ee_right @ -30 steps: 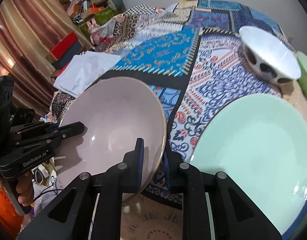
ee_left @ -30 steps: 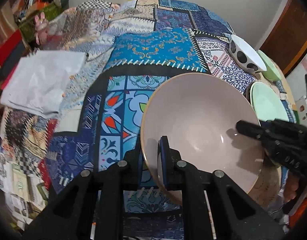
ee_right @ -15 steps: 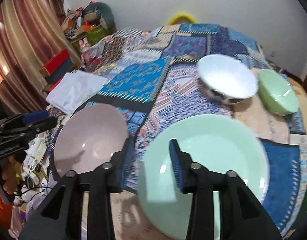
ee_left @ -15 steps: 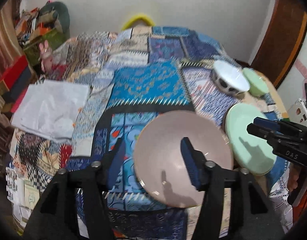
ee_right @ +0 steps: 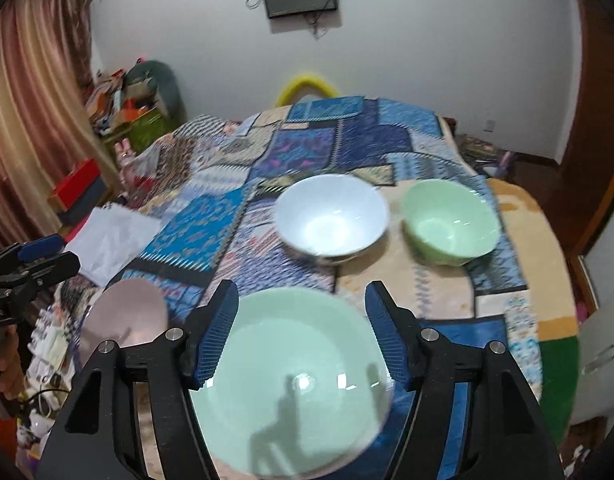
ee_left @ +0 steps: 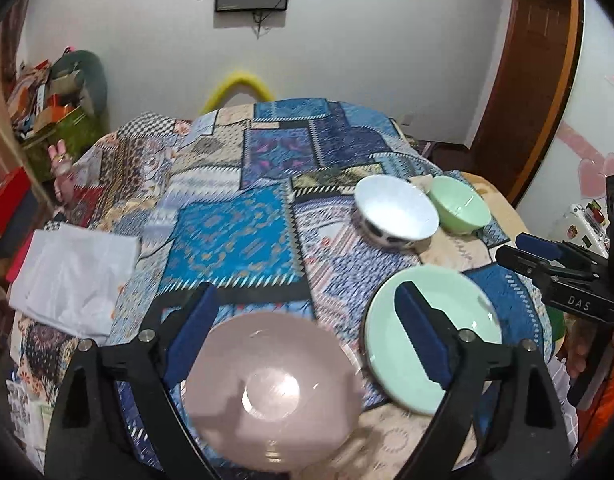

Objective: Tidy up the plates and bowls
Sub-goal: 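Move both grippers to the black-dotted white bowl and close on its rim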

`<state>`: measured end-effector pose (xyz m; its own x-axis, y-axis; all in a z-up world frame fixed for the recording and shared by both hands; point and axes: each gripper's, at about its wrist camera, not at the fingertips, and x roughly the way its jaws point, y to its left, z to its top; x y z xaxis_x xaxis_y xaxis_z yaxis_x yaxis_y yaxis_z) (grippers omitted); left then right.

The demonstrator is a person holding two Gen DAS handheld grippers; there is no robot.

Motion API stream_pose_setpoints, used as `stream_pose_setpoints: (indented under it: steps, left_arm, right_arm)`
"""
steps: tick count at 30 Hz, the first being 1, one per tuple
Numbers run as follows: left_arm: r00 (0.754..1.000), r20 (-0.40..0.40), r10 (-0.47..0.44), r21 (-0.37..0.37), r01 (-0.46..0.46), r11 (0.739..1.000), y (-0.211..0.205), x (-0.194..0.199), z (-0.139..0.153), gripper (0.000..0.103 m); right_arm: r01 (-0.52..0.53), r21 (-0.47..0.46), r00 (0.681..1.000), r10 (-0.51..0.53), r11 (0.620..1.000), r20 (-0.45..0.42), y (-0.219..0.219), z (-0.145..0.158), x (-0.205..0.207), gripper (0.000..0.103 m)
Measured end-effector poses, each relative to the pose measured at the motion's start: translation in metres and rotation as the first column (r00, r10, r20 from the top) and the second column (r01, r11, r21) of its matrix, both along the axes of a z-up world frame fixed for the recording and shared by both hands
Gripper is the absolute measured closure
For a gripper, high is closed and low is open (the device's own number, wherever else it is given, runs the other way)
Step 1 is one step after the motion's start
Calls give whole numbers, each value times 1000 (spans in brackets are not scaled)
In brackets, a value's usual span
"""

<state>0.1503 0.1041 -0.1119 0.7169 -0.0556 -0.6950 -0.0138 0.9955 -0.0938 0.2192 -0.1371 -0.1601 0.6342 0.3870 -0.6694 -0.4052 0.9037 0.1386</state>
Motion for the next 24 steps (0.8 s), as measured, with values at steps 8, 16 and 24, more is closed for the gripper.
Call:
stream_pose_setpoints:
  steps: [8, 16, 24]
  left_arm:
    - [999, -12, -40, -6, 40, 999, -36, 53, 4, 10]
    - [995, -24, -98, 11, 99, 995, -65, 107, -12, 10]
    - [990, -109, -91, -21, 89, 996, -72, 166, -50, 21]
  right_arm:
    - [54, 12, 998, -54, 998, 12, -28, 6, 28, 39]
    - [76, 31, 997, -75, 997, -17, -32, -5, 67, 39]
    - [60, 26, 995, -58, 998, -81, -17, -35, 104, 39]
